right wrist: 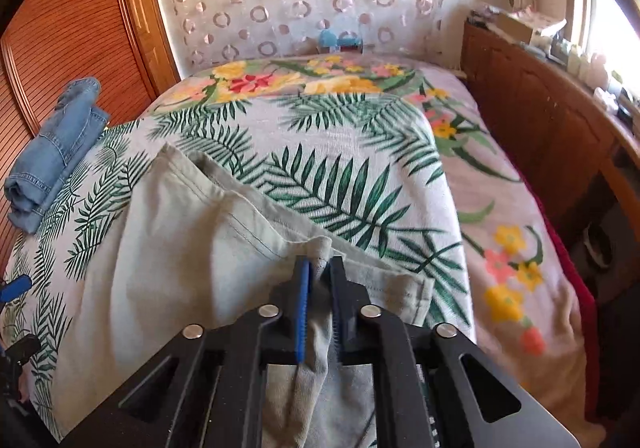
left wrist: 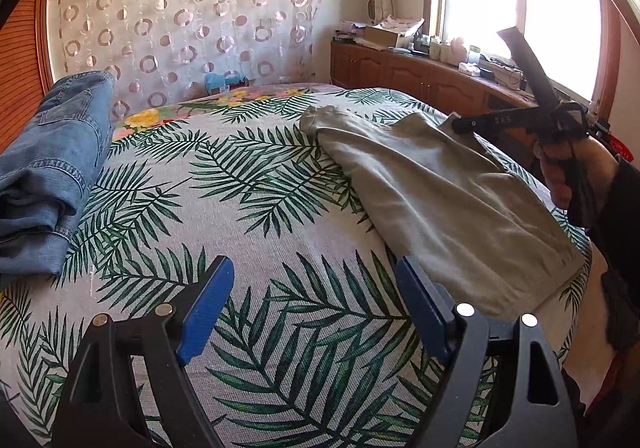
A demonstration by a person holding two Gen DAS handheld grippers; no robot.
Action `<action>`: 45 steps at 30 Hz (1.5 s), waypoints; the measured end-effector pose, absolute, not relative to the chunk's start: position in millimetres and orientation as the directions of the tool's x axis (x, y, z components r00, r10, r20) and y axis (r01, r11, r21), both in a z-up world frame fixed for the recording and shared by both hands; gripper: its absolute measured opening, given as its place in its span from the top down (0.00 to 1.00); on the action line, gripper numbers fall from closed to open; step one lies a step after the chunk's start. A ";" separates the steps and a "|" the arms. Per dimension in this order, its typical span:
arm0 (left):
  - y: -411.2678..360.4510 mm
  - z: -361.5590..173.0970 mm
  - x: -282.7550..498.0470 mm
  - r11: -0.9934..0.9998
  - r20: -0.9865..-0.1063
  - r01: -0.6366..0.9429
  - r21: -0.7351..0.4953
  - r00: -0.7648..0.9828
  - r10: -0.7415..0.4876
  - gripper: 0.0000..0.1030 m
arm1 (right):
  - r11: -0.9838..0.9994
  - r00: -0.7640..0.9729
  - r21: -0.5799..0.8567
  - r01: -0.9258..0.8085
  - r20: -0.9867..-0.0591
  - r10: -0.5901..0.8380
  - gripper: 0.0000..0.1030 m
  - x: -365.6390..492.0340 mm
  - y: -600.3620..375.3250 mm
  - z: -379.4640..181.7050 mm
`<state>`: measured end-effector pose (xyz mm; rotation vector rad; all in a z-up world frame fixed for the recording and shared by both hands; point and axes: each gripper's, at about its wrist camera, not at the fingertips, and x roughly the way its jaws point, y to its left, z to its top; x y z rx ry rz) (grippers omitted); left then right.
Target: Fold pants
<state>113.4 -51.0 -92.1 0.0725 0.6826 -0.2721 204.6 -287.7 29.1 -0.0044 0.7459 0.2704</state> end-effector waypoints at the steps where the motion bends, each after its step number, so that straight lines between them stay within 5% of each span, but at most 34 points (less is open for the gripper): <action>1: -51.0 -92.0 113.0 0.962 -0.631 0.271 -0.022 0.743 -0.224 0.19 | 0.967 0.715 0.092 -0.237 -0.657 0.237 0.96 201.6 -290.9 32.0; 20: -50.7 -92.3 113.7 0.962 -0.631 0.272 -0.017 0.744 -0.221 0.19 | 0.989 0.728 0.071 -0.126 -0.670 0.141 0.96 205.4 -318.2 28.0; 33: -51.3 -92.1 113.3 0.962 -0.633 0.273 -0.014 0.742 -0.220 0.19 | 0.972 0.732 0.105 -0.210 -0.642 0.228 0.65 143.4 -317.1 27.5; 45: -50.2 -93.0 113.9 0.961 -0.640 0.275 -0.013 0.736 -0.219 0.19 | 0.967 0.717 0.014 -0.253 -0.668 0.197 0.62 127.3 -303.9 13.4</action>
